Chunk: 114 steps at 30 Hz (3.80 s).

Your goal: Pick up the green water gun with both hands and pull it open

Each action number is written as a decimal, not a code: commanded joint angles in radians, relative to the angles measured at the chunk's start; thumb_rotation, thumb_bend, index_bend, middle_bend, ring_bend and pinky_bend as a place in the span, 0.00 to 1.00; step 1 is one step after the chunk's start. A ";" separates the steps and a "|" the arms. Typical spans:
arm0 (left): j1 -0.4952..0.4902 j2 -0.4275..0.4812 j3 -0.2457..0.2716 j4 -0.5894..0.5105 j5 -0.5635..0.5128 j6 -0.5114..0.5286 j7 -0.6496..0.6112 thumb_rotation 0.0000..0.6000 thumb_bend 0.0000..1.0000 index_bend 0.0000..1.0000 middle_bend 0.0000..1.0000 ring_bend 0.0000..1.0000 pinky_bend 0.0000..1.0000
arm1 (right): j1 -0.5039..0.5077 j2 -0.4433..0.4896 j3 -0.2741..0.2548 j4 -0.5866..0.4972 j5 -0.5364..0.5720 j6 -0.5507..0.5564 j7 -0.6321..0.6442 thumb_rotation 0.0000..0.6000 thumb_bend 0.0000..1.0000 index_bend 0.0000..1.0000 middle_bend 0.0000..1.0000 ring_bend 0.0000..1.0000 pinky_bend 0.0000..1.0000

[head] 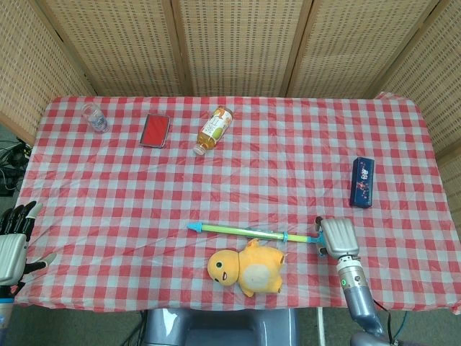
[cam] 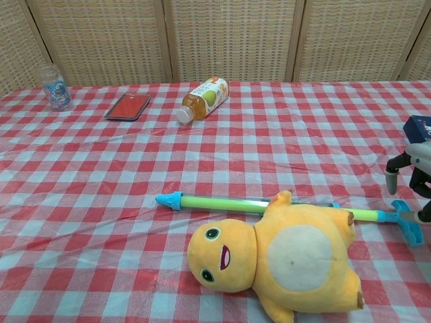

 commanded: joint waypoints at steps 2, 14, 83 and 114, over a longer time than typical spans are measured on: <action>0.000 0.001 -0.002 0.000 -0.003 -0.001 -0.001 1.00 0.06 0.00 0.00 0.00 0.00 | 0.007 -0.014 -0.005 0.028 0.015 -0.015 0.012 1.00 0.43 0.50 1.00 1.00 0.70; -0.001 0.001 -0.003 -0.002 -0.008 -0.007 0.003 1.00 0.06 0.00 0.00 0.00 0.00 | 0.028 -0.049 -0.007 0.100 0.045 -0.055 0.041 1.00 0.43 0.52 1.00 1.00 0.70; -0.709 -0.263 -0.349 -0.006 -0.730 -0.418 0.529 1.00 0.23 0.41 0.00 0.00 0.00 | 0.444 0.038 0.260 0.056 0.505 -0.126 -0.093 1.00 0.59 0.76 1.00 1.00 0.71; -0.858 -0.362 -0.310 0.032 -0.899 -0.372 0.556 1.00 0.23 0.44 0.00 0.00 0.00 | 0.471 0.085 0.194 0.015 0.529 -0.104 -0.034 1.00 0.59 0.77 1.00 1.00 0.71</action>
